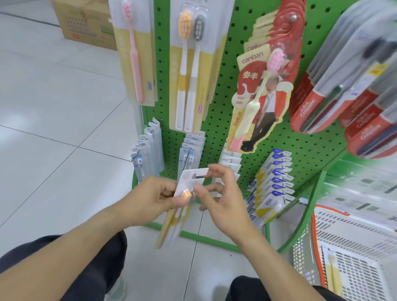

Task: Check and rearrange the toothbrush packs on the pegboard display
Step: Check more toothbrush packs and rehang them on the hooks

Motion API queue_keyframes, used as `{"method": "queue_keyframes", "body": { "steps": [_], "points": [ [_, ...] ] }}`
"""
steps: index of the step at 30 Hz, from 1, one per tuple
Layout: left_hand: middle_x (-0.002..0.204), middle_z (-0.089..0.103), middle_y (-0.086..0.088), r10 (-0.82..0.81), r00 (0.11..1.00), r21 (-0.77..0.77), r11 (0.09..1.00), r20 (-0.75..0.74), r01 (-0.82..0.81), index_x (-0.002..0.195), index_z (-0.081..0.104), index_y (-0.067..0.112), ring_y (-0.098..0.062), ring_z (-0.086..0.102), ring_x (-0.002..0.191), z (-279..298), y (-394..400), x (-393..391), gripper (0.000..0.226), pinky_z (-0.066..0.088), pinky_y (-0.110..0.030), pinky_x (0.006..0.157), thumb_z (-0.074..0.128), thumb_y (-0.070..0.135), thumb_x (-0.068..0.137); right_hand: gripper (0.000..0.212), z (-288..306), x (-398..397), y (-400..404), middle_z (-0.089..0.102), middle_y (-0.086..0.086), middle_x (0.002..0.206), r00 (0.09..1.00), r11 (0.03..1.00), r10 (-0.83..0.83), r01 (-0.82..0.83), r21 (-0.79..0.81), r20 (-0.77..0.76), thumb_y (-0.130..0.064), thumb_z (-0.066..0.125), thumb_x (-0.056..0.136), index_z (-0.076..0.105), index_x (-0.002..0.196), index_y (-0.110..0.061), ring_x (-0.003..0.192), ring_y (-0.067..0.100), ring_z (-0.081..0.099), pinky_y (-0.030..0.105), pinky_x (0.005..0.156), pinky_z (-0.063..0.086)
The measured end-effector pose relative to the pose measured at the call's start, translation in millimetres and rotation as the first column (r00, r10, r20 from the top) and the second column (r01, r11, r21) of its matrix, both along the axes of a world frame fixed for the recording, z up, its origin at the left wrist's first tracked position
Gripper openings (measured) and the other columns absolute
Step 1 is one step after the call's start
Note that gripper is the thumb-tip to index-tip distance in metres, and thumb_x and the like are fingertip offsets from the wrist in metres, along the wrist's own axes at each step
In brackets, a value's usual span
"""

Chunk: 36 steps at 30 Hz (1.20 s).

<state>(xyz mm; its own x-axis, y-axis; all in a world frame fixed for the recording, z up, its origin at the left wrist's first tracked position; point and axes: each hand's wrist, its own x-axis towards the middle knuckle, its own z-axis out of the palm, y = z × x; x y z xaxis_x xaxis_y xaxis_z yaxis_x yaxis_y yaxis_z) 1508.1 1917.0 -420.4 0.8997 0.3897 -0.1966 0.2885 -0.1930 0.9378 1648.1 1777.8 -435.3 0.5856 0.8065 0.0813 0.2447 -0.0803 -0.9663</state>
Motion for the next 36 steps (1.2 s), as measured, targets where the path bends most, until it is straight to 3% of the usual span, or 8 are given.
{"method": "queue_keyframes", "body": {
  "steps": [4, 9, 12, 15, 20, 22, 31, 36],
  "points": [
    [0.097, 0.079, 0.002, 0.093, 0.991, -0.081, 0.993, 0.092, -0.086, 0.106, 0.076, 0.015, -0.009, 0.073, 0.090, 16, 0, -11, 0.028, 0.056, -0.023, 0.079, 0.073, 0.029, 0.082, 0.043, 18, -5, 7, 0.063, 0.013, 0.105, 1.000, 0.996, -0.018, 0.019, 0.090, -0.015, -0.015, 0.076, 0.089, 0.056, 0.123, -0.032, 0.082, 0.018, 0.067, 0.036, 0.057, 0.059],
    [0.103, 0.077, 0.008, 0.266, 0.921, -0.021, 0.962, 0.286, -0.271, 0.114, 0.063, 0.025, -0.012, 0.073, 0.093, 44, -10, -13, 0.033, 0.057, -0.032, 0.079, 0.077, 0.019, 0.085, 0.032, 52, -17, 27, 0.066, 0.007, 0.087, 0.988, 0.974, -0.152, 0.149, 0.173, 0.005, -0.021, 0.077, 0.089, 0.060, 0.111, -0.036, 0.075, 0.029, 0.066, 0.050, 0.058, 0.059],
    [0.103, 0.076, 0.011, 0.284, 0.863, 0.064, 0.938, 0.418, -0.340, 0.120, 0.057, 0.035, -0.011, 0.073, 0.094, 73, -2, -12, 0.042, 0.056, -0.035, 0.084, 0.074, 0.012, 0.089, 0.037, 90, -25, 38, 0.067, 0.000, 0.093, 0.991, 0.982, -0.097, 0.080, 0.170, 0.095, -0.025, 0.068, 0.095, 0.054, 0.127, -0.038, 0.078, 0.023, 0.068, 0.052, 0.064, 0.059],
    [0.109, 0.075, 0.010, 0.305, 0.774, 0.033, 0.921, 0.555, -0.387, 0.125, 0.052, 0.039, -0.011, 0.073, 0.099, 108, 10, -9, 0.048, 0.058, -0.030, 0.084, 0.070, 0.011, 0.090, 0.052, 130, -27, 42, 0.065, -0.011, 0.105, 0.961, 0.978, -0.102, 0.050, 0.203, 0.256, -0.027, 0.068, 0.094, 0.044, 0.140, -0.036, 0.087, 0.010, 0.067, 0.028, 0.066, 0.057],
    [0.112, 0.075, 0.002, 0.344, 0.608, -0.020, 0.880, 0.715, -0.474, 0.134, 0.053, 0.020, -0.011, 0.073, 0.100, 151, 27, 7, 0.043, 0.057, -0.023, 0.083, 0.066, 0.009, 0.095, 0.006, 187, -27, 40, 0.070, -0.010, 0.087, 0.856, 0.975, -0.077, -0.041, 0.216, 0.511, -0.017, 0.069, 0.094, 0.071, 0.099, -0.016, 0.078, 0.006, 0.065, 0.012, 0.063, 0.043],
    [0.116, 0.074, 0.002, 0.332, 0.568, -0.037, 0.883, 0.753, -0.468, 0.135, 0.053, 0.020, -0.011, 0.071, 0.106, 164, 30, 17, 0.042, 0.055, -0.024, 0.089, 0.064, 0.008, 0.097, 0.007, 197, -26, 39, 0.069, -0.010, 0.078, 0.836, 0.978, -0.028, -0.092, 0.189, 0.548, -0.013, 0.068, 0.093, 0.072, 0.088, -0.012, 0.071, 0.006, 0.063, 0.010, 0.061, 0.042],
    [0.120, 0.072, 0.000, 0.229, 0.592, 0.078, 0.891, 0.773, -0.447, 0.139, 0.052, 0.015, -0.012, 0.069, 0.110, 182, 34, 36, 0.041, 0.054, -0.032, 0.097, 0.062, 0.011, 0.100, 0.006, 220, -11, 31, 0.069, -0.009, 0.074, 0.789, 0.979, -0.072, -0.062, 0.196, 0.610, -0.014, 0.070, 0.093, 0.074, 0.089, -0.012, 0.066, 0.005, 0.063, 0.013, 0.060, 0.046],
    [0.131, 0.067, 0.003, 0.163, 0.617, 0.159, 0.888, 0.770, -0.432, 0.144, 0.046, 0.021, -0.013, 0.063, 0.121, 186, 37, 40, 0.045, 0.050, -0.042, 0.105, 0.059, 0.017, 0.102, 0.004, 244, 8, 36, 0.072, -0.009, 0.081, 0.741, 0.949, -0.235, 0.034, 0.314, 0.629, -0.016, 0.069, 0.092, 0.073, 0.093, -0.017, 0.075, 0.010, 0.068, 0.027, 0.070, 0.057]
  ]
}}
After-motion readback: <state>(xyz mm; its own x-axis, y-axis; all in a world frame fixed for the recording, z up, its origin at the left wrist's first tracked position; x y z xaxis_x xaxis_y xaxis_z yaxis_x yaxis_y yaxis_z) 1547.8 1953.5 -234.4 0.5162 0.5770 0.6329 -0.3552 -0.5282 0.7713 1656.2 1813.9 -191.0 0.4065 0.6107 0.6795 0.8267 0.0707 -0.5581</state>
